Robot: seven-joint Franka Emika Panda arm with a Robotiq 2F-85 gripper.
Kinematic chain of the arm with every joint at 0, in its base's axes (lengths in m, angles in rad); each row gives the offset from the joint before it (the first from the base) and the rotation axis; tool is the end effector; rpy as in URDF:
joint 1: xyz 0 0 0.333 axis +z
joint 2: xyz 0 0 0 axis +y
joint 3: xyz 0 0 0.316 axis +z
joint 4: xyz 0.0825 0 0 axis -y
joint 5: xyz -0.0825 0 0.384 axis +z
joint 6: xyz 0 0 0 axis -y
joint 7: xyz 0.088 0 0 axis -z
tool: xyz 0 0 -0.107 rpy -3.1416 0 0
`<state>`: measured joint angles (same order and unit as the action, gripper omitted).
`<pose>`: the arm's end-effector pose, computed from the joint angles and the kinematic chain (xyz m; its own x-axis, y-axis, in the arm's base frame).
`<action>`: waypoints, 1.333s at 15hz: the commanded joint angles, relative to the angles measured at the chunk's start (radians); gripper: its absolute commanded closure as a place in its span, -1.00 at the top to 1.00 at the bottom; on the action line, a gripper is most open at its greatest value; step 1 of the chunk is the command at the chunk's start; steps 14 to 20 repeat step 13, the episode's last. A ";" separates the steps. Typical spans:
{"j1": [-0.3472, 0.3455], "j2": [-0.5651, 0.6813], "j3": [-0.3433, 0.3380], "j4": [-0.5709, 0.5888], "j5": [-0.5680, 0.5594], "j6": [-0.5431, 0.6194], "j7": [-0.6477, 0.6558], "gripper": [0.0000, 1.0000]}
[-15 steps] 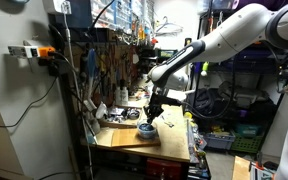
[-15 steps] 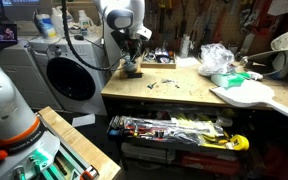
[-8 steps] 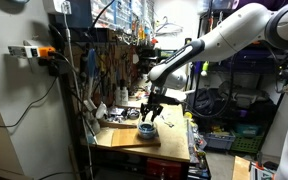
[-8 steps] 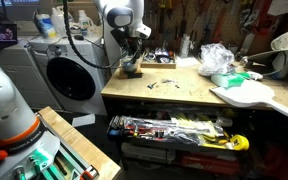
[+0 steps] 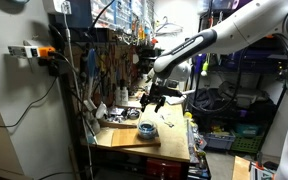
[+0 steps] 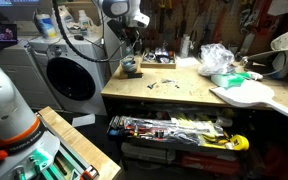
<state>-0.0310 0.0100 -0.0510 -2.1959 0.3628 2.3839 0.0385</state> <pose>0.5481 -0.0416 0.3975 0.9201 -0.3701 0.1281 -0.3221 -0.9011 -0.2904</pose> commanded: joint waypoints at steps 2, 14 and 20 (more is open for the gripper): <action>-0.017 -0.182 0.000 -0.115 -0.190 -0.046 0.069 1.00; -0.032 -0.313 0.006 -0.148 -0.400 -0.151 0.055 1.00; -0.032 -0.313 0.006 -0.148 -0.400 -0.151 0.055 1.00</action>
